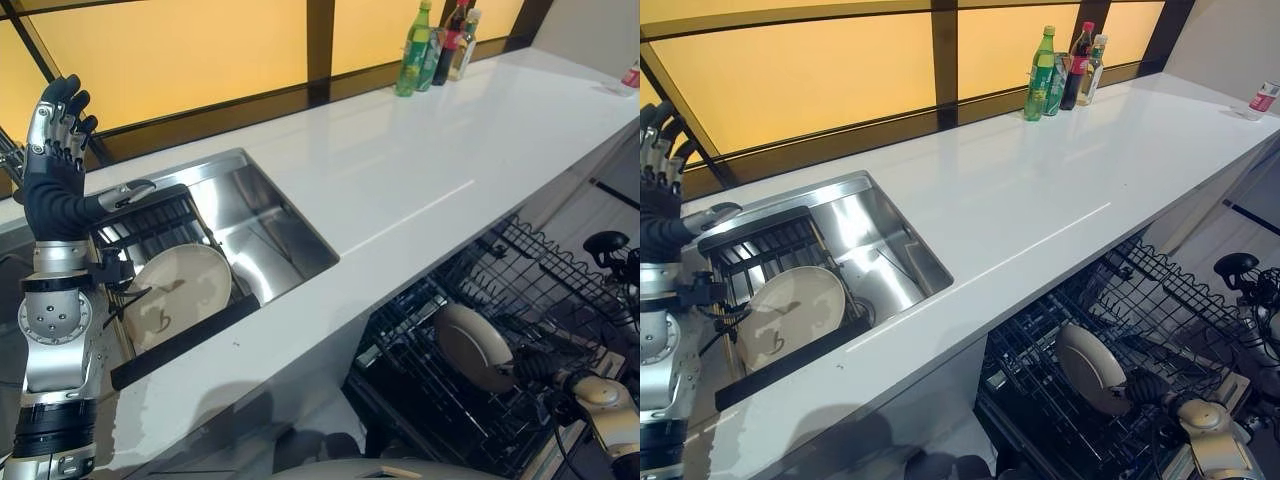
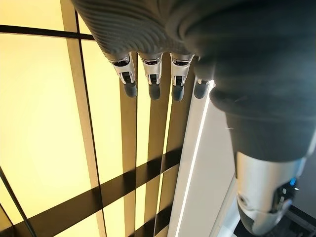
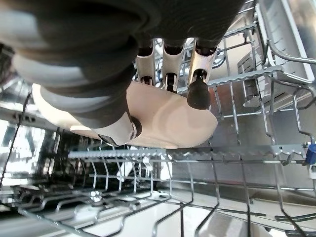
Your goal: Pick up plates and place into dishwasher.
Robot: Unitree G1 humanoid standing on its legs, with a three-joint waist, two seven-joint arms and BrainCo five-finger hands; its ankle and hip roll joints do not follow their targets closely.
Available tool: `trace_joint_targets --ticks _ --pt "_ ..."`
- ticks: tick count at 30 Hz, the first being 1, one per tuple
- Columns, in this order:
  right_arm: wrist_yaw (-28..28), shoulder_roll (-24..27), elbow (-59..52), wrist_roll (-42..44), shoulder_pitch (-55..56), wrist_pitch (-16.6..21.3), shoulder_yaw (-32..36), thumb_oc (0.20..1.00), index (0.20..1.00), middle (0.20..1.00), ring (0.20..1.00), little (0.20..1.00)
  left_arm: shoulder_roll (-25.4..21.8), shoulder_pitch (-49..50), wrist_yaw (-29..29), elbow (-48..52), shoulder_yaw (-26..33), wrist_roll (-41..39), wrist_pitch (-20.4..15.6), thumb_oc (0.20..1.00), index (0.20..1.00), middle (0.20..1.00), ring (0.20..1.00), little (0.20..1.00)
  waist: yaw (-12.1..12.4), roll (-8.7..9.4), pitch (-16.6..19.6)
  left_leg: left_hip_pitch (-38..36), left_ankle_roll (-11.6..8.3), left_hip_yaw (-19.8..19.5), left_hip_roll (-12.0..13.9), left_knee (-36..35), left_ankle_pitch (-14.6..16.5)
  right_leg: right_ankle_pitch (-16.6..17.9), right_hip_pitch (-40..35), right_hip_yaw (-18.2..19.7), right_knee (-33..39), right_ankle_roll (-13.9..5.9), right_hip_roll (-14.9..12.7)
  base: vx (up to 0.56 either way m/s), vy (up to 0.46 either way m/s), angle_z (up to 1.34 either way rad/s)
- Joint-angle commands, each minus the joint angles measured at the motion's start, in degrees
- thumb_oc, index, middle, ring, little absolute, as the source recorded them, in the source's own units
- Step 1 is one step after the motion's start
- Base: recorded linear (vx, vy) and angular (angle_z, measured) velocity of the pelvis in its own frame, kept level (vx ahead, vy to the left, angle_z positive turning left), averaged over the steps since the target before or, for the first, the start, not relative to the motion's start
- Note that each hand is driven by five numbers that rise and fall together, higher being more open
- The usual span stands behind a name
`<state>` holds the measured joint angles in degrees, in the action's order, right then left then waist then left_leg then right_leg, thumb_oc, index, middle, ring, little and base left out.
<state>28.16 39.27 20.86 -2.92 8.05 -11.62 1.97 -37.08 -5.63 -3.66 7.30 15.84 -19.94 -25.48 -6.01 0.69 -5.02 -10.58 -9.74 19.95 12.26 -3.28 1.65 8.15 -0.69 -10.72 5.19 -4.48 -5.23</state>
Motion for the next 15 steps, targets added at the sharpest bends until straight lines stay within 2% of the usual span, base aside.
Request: trace_joint_targets --ticks 1,15 --pt "3.48 -1.14 0.51 -0.41 0.37 1.05 -6.32 0.2 0.2 0.2 0.2 0.2 -4.08 -4.43 -1.05 -0.97 -2.56 -0.17 -0.99 1.0 1.0 1.0 1.0 1.0 -0.13 0.9 1.68 7.38 1.44 -2.62 1.13 -0.28 -6.17 -10.16 -3.46 -0.98 -5.59 -2.42 -2.37 0.0 0.007 0.09" --pt "-0.09 -2.74 1.58 -0.46 0.48 0.59 -8.15 0.2 0.2 0.2 0.2 0.2 -4.97 -5.08 -1.51 -0.93 -3.15 -0.59 -0.48 1.0 1.0 1.0 1.0 1.0 0.45 0.76 2.03 7.38 1.68 -3.17 0.8 -0.63 -5.84 -9.96 -3.67 -1.74 -5.17 -2.67 -2.53 -0.01 0.004 0.06"
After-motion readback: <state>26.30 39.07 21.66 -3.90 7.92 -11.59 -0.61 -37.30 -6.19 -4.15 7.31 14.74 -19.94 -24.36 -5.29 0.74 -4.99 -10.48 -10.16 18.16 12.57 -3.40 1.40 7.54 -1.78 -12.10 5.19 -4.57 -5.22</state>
